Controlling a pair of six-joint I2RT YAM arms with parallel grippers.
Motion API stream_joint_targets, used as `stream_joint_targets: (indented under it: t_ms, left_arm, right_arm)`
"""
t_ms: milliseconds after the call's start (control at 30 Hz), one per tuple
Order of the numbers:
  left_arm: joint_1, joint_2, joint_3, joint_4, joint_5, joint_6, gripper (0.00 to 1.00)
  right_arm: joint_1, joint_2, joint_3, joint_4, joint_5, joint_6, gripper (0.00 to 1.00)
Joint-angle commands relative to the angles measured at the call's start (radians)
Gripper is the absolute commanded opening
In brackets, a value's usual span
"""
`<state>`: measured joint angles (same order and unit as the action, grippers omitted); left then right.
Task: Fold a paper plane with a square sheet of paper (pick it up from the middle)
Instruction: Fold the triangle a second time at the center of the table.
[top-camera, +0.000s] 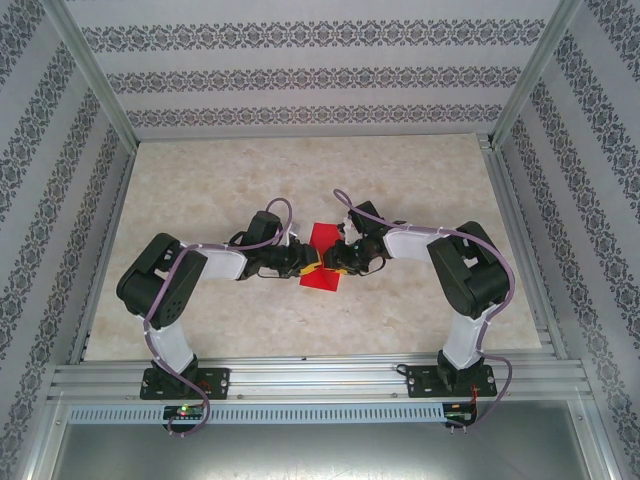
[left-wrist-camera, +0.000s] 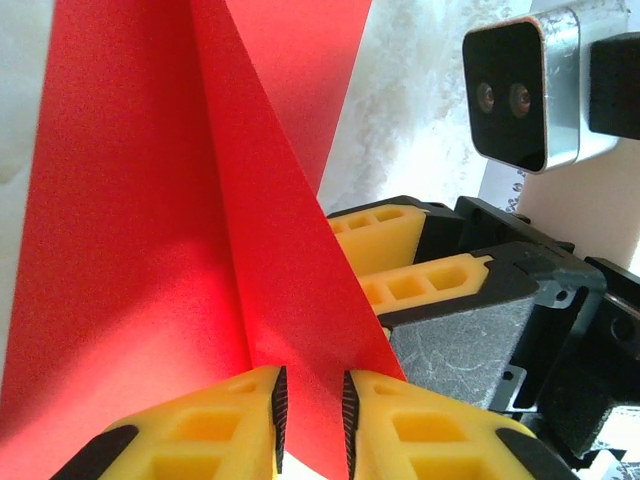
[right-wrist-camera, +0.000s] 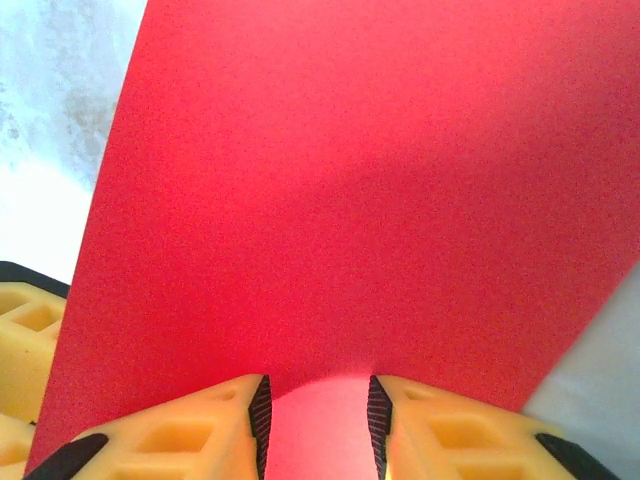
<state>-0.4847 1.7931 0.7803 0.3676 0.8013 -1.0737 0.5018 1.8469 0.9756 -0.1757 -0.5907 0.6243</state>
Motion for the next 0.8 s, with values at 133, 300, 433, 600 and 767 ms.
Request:
stream_joint_targets:
  t_ms: [133, 300, 433, 600, 767]
  left_arm:
    - [-0.018, 0.038, 0.028, 0.062, 0.015, -0.011, 0.21]
    - [-0.02, 0.053, 0.037, 0.057, 0.012, -0.01, 0.19]
    - [-0.022, 0.063, 0.043, 0.057, 0.007, -0.012, 0.18]
    - [-0.023, 0.07, 0.046, 0.051, 0.002, -0.01, 0.18]
    - [-0.025, 0.07, 0.046, 0.049, -0.002, -0.009, 0.17]
  right_arm:
    - [0.006, -0.02, 0.007, -0.027, 0.037, 0.009, 0.25]
    - [-0.013, -0.104, -0.023, -0.016, 0.07, 0.033, 0.22]
    - [-0.032, -0.181, -0.068, -0.017, 0.121, 0.048, 0.21]
    - [-0.036, -0.253, -0.13, 0.033, 0.101, 0.054, 0.34]
    - [-0.019, -0.24, -0.147, 0.086, 0.019, 0.05, 0.42]
